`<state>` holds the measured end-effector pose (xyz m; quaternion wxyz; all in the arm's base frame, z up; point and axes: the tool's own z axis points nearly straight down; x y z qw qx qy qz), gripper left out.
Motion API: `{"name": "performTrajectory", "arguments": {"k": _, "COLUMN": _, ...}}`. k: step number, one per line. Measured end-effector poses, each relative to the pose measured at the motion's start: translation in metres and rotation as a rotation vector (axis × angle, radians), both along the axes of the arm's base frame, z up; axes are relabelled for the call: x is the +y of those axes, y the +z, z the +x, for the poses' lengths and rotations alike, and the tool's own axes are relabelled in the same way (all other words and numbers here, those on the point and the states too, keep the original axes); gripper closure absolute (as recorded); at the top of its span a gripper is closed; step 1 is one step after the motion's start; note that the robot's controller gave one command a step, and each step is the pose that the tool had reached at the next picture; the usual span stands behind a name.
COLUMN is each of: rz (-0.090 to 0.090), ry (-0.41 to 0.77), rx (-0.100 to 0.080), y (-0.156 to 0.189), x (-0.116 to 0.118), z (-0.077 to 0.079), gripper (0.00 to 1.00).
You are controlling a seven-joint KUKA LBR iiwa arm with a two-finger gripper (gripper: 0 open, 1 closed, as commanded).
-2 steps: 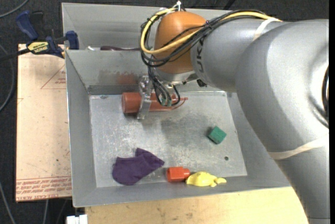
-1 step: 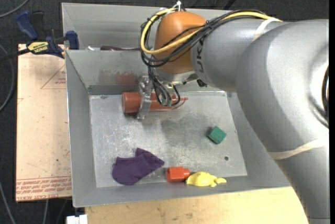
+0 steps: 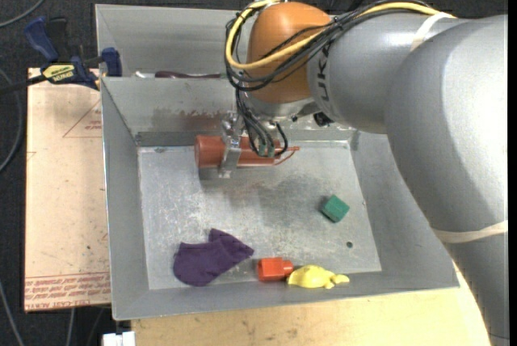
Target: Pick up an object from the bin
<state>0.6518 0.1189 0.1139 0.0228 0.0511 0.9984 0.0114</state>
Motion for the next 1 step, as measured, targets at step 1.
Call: {"name": "performTrajectory", "arguments": {"k": 1, "rz": 0.001, "ry": 0.017, "rx": -0.008, "y": 0.0629, "x": 0.0009, "z": 0.0015, "gripper": 1.00}}
